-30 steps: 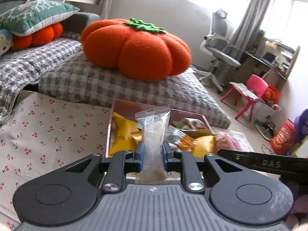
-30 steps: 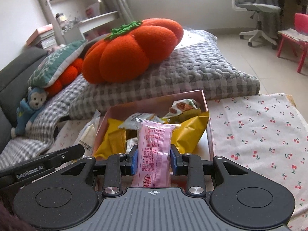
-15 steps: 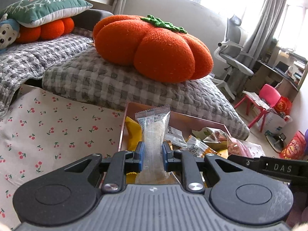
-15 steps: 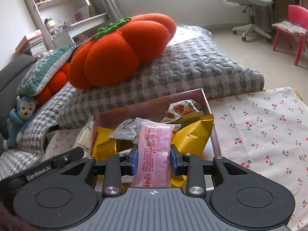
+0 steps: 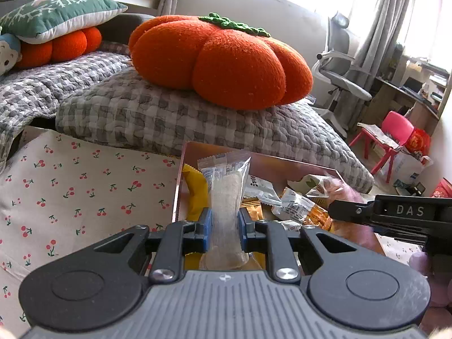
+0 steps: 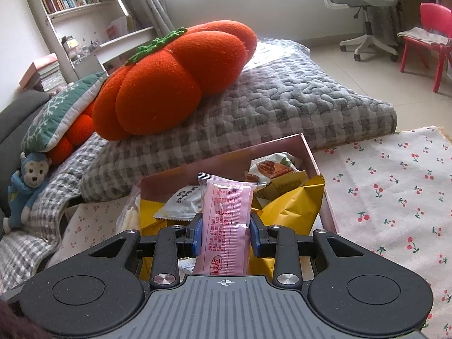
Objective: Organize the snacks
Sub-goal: 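Carry rice-cake packet and pink wafer packet over the box and lower inside, then open both tools to release the packets into the box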
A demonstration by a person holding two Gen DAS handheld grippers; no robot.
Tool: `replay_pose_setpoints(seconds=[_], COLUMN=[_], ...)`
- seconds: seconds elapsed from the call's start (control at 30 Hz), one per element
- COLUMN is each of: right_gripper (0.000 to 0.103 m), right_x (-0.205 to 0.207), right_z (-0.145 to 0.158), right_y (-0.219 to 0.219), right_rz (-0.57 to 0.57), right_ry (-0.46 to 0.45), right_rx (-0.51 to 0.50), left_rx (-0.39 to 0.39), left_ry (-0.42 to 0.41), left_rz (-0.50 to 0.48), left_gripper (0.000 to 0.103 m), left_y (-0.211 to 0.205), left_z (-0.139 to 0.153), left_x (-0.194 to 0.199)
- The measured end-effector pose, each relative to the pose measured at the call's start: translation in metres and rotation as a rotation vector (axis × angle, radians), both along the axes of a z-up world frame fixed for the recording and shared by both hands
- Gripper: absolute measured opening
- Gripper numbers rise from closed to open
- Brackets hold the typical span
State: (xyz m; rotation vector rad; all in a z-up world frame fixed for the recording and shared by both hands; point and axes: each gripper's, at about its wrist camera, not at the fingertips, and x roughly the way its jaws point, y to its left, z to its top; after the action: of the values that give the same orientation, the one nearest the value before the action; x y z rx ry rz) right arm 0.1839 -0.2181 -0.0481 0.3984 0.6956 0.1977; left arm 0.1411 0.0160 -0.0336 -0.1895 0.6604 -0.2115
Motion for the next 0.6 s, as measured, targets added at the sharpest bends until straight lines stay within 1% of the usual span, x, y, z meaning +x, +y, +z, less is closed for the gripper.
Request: replay_pose_setpoints(seconds=[0.03,0.07,0.1,0.13,0.17,0.2,0.23,0.27,0.33,0.37,0.43,0.47,0.53,0.6], right_gripper=[0.035,0.035,0.036,0.039,0.043,0.049,0.052,0.052,0.055,0.057,0.064,0.065,0.068,0.071], right_x=[0.000,0.000,0.000,0.001,0.000,-0.001,-0.001,-0.002,-0.002,-0.004,-0.007,-0.008,-0.012,-0.016], right_z=[-0.001,-0.001,-0.001,-0.001,0.000,0.001,0.002,0.003,0.005,0.006,0.008,0.009,0.013,0.017], right_y=[0.000,0.000,-0.001,-0.002,-0.003,-0.004,-0.006,-0.007,-0.009,-0.011,-0.013,-0.014,-0.016,-0.018], right_rz=[-0.001,-0.004,-0.006,-0.005,-0.006,-0.011,-0.013,-0.012,-0.008,-0.008,-0.003,0.001,0.008,0.011], right_ry=[0.000,-0.002,-0.005,-0.001,-0.001,-0.003,-0.005,-0.006,-0.001,0.001,-0.001,-0.003,-0.006,-0.008], right_rx=[0.002,0.005,0.013,0.022,0.029,0.036,0.040,0.041,0.042,0.042,0.039,0.037,0.032,0.030], left_rx=[0.003,0.003,0.006,0.009,0.013,0.018,0.024,0.030,0.040,0.042,0.046,0.049,0.060,0.075], left_ry=[0.002,0.004,0.009,0.012,0.014,0.018,0.023,0.029,0.037,0.043,0.052,0.055,0.050,0.049], left_rz=[0.000,-0.001,0.000,0.000,-0.002,-0.005,-0.008,-0.012,-0.014,-0.019,-0.026,-0.030,-0.039,-0.055], left_gripper=[0.019,0.019,0.022,0.026,0.027,0.028,0.031,0.034,0.047,0.049,0.057,0.059,0.068,0.072], left_y=[0.000,-0.001,-0.002,-0.002,-0.003,-0.004,-0.005,-0.005,-0.006,-0.006,-0.007,-0.007,-0.009,-0.012], left_z=[0.001,0.001,0.001,0.001,0.002,0.002,0.002,0.002,0.003,0.004,0.006,0.007,0.011,0.015], left_x=[0.000,0.000,0.001,0.001,0.001,0.001,0.001,0.001,0.000,0.000,-0.001,-0.003,-0.006,-0.011])
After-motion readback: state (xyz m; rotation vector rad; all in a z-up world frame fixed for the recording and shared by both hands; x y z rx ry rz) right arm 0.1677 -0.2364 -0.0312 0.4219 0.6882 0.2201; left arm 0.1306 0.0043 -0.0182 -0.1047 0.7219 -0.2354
